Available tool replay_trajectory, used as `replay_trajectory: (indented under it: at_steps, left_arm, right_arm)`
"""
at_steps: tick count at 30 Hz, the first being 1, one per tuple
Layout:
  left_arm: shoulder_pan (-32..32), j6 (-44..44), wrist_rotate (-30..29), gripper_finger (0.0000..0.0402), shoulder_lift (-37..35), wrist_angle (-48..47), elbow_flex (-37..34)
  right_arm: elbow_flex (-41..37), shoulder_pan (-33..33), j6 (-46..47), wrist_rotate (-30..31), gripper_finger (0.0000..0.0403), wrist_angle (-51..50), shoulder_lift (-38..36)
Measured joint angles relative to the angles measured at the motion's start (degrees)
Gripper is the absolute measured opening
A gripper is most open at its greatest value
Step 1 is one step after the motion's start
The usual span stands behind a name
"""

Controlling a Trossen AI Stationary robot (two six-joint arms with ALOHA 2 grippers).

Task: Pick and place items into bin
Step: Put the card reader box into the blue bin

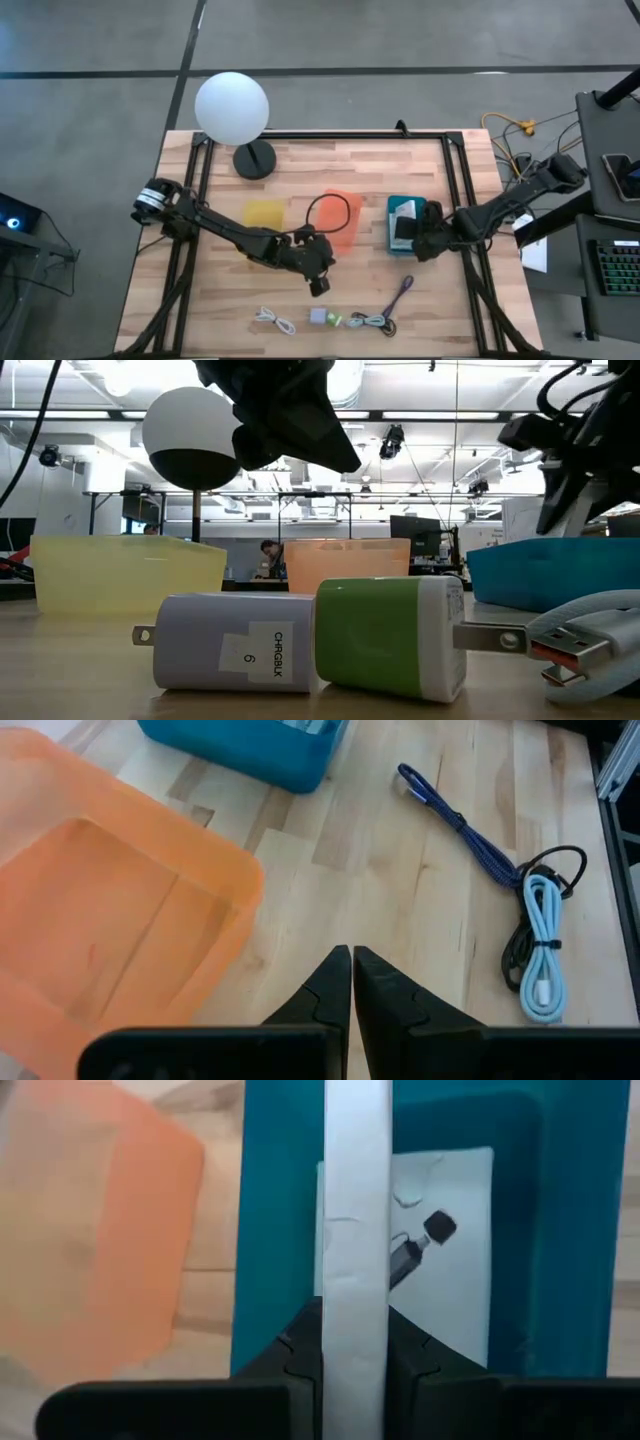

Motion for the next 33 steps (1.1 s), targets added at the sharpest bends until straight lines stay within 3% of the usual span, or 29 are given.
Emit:
replay_trajectory:
  at_steps: [8, 16, 33]
  left_arm:
    - [0.4, 1.53, 0.28, 0.0, 0.0, -0.02, 0.0]
    - [2.27, 1.65, 3.79, 0.0, 0.0, 0.38, -0.02]
    - [3.8, 2.17, 6.77, 0.0, 0.0, 2.4, 0.0]
  right_arm:
    - [-0.66, -3.22, -6.09, -0.55, 0.0046, 7.5, 0.0]
    - [-3.64, -4.26, -4.65, -2.37, 0.0048, 13.61, 0.76]
    - [-4.29, -4.28, -4.43, -3.32, 0.006, 13.32, 1.0]
